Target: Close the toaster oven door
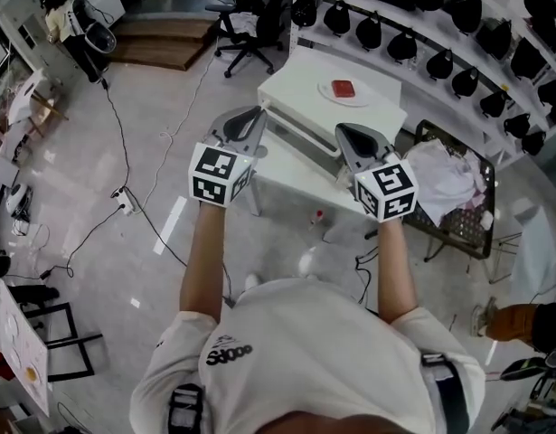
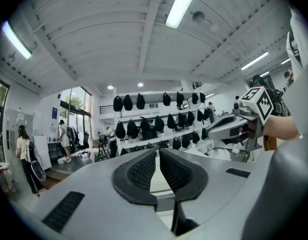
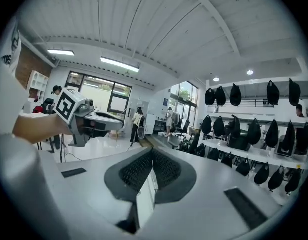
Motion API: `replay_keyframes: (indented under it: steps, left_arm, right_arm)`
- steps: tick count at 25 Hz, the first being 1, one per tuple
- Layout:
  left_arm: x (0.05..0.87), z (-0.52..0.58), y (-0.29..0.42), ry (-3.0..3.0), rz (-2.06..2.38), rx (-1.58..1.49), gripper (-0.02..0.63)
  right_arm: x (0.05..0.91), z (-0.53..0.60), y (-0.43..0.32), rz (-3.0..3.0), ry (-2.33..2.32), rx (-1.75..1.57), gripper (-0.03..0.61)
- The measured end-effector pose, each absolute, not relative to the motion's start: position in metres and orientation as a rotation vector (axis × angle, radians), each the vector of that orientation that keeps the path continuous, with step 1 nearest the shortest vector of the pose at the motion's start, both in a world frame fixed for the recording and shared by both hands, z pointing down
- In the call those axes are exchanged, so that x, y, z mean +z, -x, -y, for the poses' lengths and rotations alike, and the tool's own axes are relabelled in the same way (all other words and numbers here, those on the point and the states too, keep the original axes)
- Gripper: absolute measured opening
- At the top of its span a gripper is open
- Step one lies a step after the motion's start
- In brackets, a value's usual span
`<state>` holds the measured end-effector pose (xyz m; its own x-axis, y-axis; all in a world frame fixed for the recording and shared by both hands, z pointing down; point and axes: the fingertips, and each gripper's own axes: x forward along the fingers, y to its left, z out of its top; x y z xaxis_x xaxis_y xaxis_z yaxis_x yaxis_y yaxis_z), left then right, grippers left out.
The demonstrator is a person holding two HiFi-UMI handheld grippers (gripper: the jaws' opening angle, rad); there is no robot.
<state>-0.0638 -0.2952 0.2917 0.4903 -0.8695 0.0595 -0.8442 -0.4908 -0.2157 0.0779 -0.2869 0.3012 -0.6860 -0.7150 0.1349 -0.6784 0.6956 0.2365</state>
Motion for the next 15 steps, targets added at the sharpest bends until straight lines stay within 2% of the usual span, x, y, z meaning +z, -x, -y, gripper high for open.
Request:
replay_keyframes:
  steps: [15]
  left_arm:
    - [0.267, 0.262, 0.064, 2.504, -1.454, -0.292, 0.041]
  right_arm:
    - [0.278, 0.267, -0.053, 2.716, -1.064, -0.290, 0.009]
